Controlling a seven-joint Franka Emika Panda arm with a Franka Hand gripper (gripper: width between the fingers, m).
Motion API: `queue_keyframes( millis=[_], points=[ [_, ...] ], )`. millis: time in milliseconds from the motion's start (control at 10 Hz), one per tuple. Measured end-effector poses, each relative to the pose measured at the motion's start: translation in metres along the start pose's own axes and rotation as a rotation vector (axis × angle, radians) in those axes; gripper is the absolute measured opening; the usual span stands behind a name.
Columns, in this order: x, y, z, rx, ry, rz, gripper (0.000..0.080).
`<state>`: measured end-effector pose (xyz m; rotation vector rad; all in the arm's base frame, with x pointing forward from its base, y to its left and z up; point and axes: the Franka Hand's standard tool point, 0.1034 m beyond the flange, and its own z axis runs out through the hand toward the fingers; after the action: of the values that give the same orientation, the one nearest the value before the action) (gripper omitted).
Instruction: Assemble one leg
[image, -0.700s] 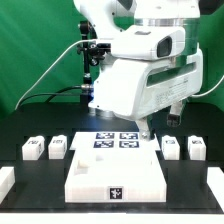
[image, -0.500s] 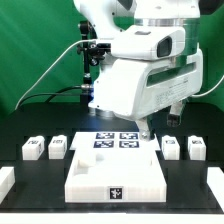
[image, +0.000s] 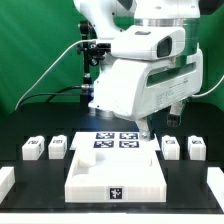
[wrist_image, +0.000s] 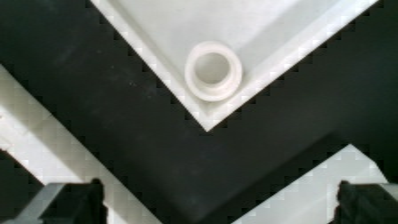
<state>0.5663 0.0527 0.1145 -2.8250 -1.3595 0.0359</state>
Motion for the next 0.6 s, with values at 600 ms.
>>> queue_keyframes(
  millis=[600],
  points=[
    [-0.0002,-0.0002,0.0002,0.000,0.000,-0.036,0.0650]
  ],
)
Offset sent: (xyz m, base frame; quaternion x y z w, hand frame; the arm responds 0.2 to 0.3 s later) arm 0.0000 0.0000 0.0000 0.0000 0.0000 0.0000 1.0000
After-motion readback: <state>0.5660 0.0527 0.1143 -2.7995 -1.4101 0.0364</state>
